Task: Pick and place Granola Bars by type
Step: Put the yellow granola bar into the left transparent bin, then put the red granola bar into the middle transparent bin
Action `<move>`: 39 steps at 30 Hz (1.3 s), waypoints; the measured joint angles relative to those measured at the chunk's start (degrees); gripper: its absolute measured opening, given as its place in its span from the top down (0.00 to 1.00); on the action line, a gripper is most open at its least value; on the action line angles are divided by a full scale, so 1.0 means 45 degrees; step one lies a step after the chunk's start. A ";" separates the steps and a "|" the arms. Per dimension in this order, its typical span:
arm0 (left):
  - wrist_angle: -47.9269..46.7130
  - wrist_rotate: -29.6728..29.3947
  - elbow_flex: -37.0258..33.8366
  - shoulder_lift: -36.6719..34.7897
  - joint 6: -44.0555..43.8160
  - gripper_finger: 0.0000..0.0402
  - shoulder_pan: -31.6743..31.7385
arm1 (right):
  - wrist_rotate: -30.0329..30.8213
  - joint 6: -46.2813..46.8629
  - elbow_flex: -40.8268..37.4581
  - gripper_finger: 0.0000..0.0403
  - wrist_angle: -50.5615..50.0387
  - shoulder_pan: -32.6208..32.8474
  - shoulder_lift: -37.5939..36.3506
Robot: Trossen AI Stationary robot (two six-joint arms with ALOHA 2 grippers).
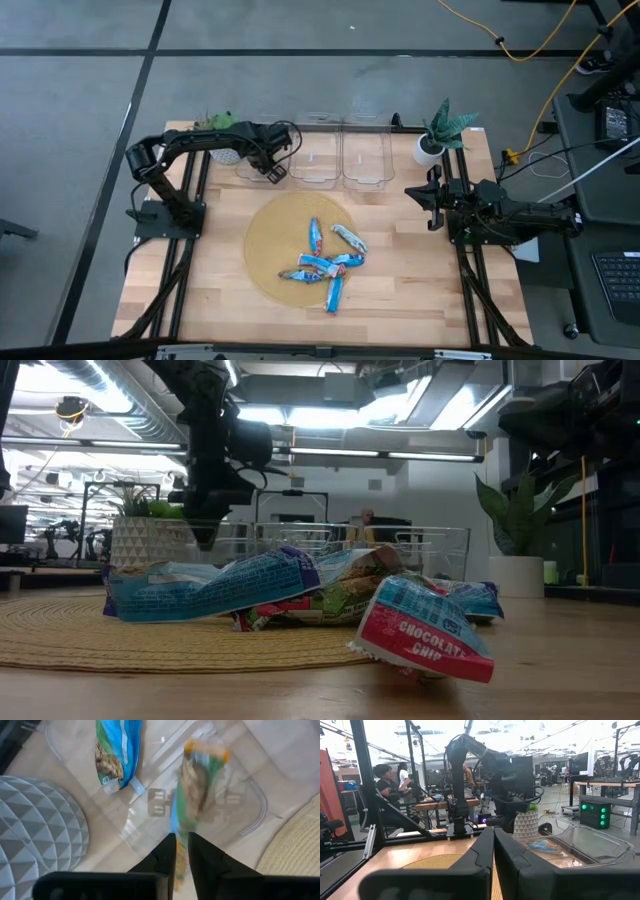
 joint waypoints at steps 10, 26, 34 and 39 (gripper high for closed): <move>0.0454 0.0350 0.0422 0.0000 0.0262 0.76 -0.0141 | 0.0000 0.0000 0.0000 0.96 -0.0001 0.0000 0.0000; 0.0376 0.0292 0.2668 -0.2107 0.0106 0.72 -0.1993 | 0.0000 0.0017 0.0000 0.96 0.0001 -0.0004 0.0003; 0.0436 0.0282 0.3038 -0.3081 -0.0680 0.72 -0.4042 | 0.0000 0.0015 0.0000 0.96 0.0002 -0.0005 -0.0002; 0.0458 0.0282 0.3084 -0.3288 -0.1377 0.73 -0.5435 | 0.0000 0.0006 0.0000 0.96 0.0002 0.0000 -0.0001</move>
